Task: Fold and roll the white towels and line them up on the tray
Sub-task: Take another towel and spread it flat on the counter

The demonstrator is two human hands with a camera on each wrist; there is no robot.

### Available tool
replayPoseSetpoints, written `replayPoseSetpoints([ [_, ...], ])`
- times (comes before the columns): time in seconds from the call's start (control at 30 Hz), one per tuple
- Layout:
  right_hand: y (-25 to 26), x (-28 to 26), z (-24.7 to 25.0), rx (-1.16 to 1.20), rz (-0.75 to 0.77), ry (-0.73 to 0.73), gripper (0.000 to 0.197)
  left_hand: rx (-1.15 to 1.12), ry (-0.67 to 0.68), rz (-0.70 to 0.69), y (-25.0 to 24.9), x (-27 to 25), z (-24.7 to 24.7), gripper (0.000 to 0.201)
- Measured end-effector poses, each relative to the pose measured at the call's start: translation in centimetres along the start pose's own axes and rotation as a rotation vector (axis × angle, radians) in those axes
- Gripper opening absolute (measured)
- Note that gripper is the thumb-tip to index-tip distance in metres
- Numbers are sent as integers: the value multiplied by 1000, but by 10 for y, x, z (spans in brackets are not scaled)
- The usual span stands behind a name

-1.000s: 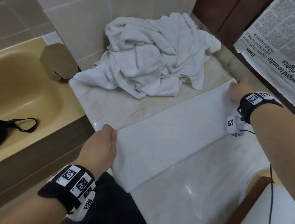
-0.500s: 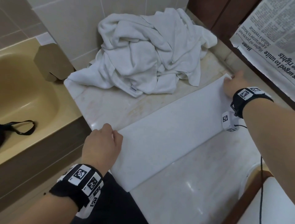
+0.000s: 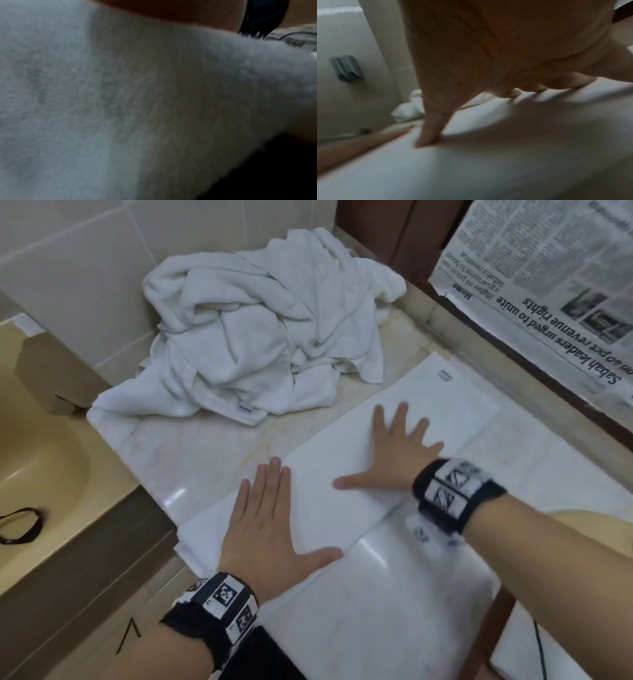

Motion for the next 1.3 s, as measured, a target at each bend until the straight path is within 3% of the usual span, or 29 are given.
replayPoseSetpoints([
  [0.1,-51,34,45,25,-82,-69,166,-19,22,15,-2,-1,2,154],
  [0.23,-88,54,80,15,-33,-77,157,-37,20,44,-3,-1,3,155],
  [0.37,-38,24,55,122,21,-205,124,-100,-6,30,0,0,4,145],
  [0.5,15,-16,-19,104,128,44,138,-130,-42,-23,12,3,9,121],
  [0.57,1,-12,-11,84,104,54,136,-55,-22,-112,18,5,11,114],
  [0.7,-60,26,55,-13,80,12,133,99,14,-329,20,1,7,100],
  [0.83,-96,41,84,1,18,41,126,137,-14,-396,9,4,2,95],
  [0.97,-44,13,73,64,10,-42,109,77,-13,-394,4,10,-4,99],
  [1.07,9,-16,17,84,95,59,119,-1,5,-398,8,13,-4,91],
  [1.13,13,-21,-7,88,59,79,125,-26,16,-427,15,15,2,78],
  [1.3,-23,-12,14,150,33,-48,120,8,21,-570,33,17,20,62],
])
Point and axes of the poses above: each hand's wrist, its own x-axis towards the middle knuckle, its own z-axis out of the back of the hand, y = z × x, the point moved 5 cm from there along x, towards the middle knuckle, and after that the axes turned 9 degrees about z, right-handed, at the moved point
